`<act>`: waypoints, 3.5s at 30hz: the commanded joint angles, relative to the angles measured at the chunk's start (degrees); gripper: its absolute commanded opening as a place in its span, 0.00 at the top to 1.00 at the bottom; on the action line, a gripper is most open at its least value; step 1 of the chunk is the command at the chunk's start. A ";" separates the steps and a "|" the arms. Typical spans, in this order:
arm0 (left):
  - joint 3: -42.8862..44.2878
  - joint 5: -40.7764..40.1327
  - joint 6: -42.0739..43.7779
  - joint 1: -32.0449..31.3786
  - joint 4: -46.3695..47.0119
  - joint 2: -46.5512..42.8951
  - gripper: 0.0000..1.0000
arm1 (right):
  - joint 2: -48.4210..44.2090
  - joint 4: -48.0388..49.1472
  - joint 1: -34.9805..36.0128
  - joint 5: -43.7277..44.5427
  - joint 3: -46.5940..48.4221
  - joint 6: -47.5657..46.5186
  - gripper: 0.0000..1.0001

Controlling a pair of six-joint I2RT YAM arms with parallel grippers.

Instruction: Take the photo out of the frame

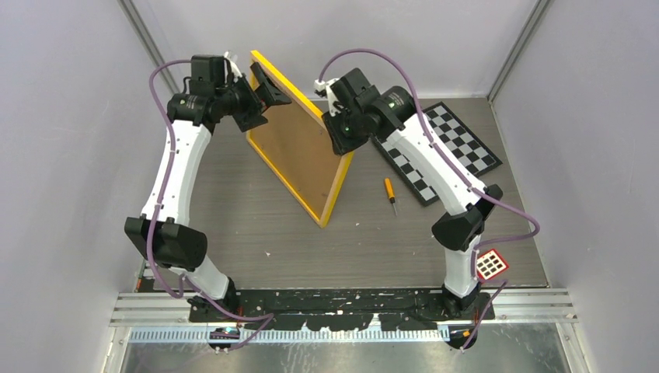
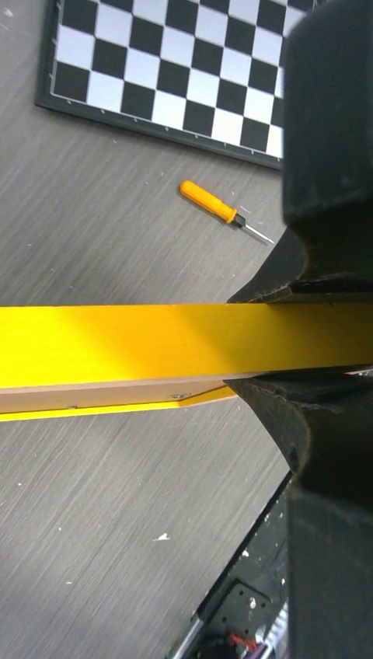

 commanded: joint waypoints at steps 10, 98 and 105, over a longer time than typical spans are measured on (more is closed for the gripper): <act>-1.86 -1.80 -11.48 0.33 0.62 0.58 0.00 | -5.07 9.32 12.59 22.09 -4.40 -14.00 1.00; -33.89 9.26 28.24 21.43 9.31 20.05 0.25 | 22.59 16.66 -18.84 -30.57 -24.67 -2.14 0.14; -38.07 3.76 23.73 21.78 14.37 15.10 0.12 | 24.59 17.81 -18.72 -34.48 -25.93 -0.64 0.25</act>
